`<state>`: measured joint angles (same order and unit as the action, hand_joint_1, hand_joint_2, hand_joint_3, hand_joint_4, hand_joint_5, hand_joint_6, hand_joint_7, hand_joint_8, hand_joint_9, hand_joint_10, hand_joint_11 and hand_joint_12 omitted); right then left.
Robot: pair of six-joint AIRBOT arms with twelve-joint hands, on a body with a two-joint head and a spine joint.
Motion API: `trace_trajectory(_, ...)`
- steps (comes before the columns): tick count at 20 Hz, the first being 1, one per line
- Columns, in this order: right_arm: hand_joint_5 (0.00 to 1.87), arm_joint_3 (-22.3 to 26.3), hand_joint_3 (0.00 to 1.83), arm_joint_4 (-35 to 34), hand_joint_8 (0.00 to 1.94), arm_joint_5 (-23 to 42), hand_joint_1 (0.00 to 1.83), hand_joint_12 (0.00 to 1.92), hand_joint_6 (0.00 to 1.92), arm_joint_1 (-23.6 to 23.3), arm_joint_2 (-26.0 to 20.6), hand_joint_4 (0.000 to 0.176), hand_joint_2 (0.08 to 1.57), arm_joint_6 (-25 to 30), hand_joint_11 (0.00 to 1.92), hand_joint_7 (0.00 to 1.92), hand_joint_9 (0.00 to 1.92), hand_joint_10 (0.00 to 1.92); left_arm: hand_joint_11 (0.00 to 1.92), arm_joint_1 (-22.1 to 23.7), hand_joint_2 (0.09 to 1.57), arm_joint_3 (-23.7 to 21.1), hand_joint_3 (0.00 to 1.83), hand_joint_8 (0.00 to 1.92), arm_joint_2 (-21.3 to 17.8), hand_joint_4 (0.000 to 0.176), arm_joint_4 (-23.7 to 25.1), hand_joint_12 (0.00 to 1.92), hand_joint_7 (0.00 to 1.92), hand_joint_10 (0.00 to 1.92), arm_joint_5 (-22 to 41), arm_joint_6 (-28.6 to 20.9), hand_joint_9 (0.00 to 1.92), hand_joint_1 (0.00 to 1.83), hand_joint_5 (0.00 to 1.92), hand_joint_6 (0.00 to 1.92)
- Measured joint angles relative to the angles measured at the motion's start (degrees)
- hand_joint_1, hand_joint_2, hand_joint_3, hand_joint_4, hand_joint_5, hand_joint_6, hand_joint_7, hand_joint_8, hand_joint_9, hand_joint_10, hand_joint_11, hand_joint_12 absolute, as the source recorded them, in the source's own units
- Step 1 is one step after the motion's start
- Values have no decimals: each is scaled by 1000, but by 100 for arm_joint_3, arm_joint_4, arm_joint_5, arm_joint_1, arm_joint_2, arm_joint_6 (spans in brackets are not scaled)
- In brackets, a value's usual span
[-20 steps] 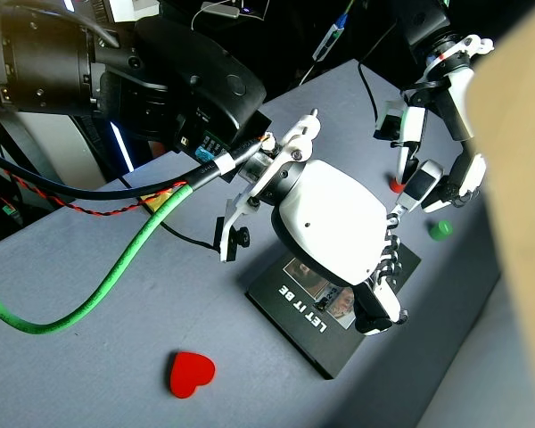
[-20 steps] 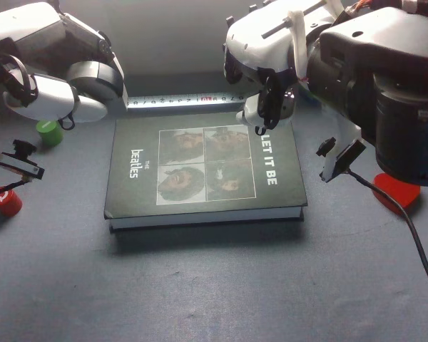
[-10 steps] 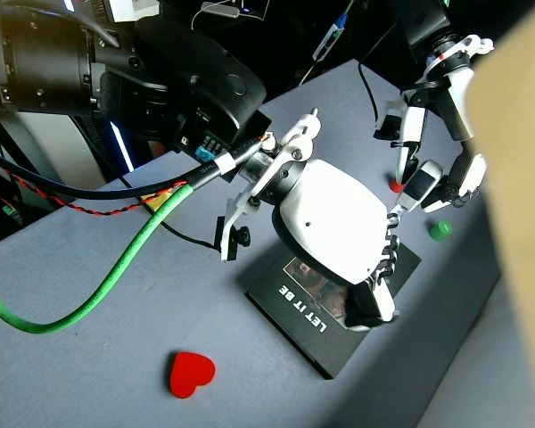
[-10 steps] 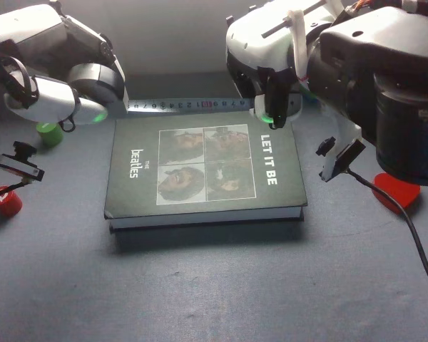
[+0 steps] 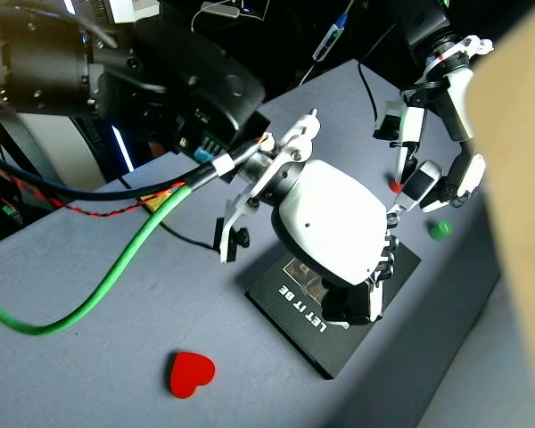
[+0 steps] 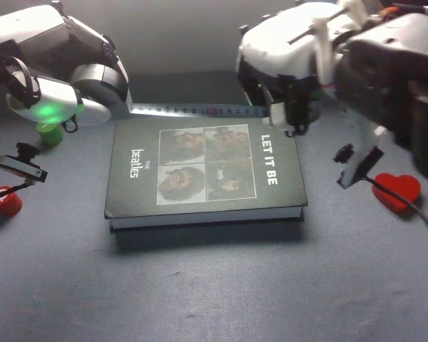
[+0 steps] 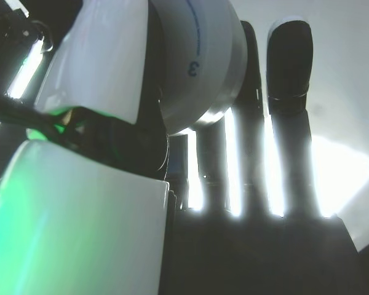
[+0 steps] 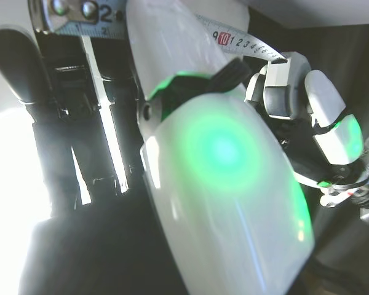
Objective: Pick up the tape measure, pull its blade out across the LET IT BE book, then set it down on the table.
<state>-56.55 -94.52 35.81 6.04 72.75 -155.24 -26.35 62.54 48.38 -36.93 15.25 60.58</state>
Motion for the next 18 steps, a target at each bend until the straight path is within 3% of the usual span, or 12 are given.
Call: trace_trajectory(18, 812, 153, 0, -341, 999, -439, 1210, 1256, 1168, -92, -1121, 0, 1152, -400, 775, 1020, 1000, 574, 768, 13, 1138, 2, 0, 1038, 4, 0, -35, 1370, 963, 1386, 70, -20, 845, 1372, 869, 969)
